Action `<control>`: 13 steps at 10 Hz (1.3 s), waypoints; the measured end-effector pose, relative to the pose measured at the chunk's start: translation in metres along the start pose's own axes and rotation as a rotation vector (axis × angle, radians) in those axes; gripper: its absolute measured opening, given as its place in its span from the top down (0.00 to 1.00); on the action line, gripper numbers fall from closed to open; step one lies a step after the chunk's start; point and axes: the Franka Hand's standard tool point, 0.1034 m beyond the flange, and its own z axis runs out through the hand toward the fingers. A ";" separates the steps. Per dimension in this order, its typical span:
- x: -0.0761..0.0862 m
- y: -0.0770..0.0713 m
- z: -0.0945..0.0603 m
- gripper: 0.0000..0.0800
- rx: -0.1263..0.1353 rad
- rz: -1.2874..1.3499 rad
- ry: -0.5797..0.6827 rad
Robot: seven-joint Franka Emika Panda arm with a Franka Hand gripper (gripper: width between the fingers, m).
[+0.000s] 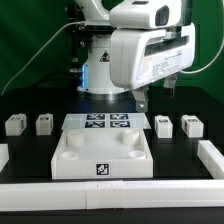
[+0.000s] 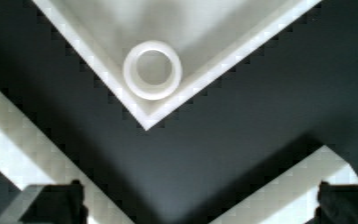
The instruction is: Assemble one leg
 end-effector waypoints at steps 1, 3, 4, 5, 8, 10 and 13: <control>0.000 0.000 0.000 0.19 0.000 0.000 0.000; 0.000 0.000 0.000 0.19 0.000 0.000 0.000; 0.000 0.000 0.000 0.19 0.000 0.000 0.000; 0.000 0.000 0.000 0.19 0.000 0.000 0.000; 0.000 0.000 0.000 0.19 0.001 0.000 0.000; -0.009 -0.012 0.008 0.19 -0.014 -0.043 0.014; -0.062 -0.047 0.035 0.19 -0.015 -0.259 0.017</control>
Offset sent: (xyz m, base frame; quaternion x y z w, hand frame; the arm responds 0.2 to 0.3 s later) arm 0.0000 0.0000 0.0000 0.0000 0.0000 0.0000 1.0000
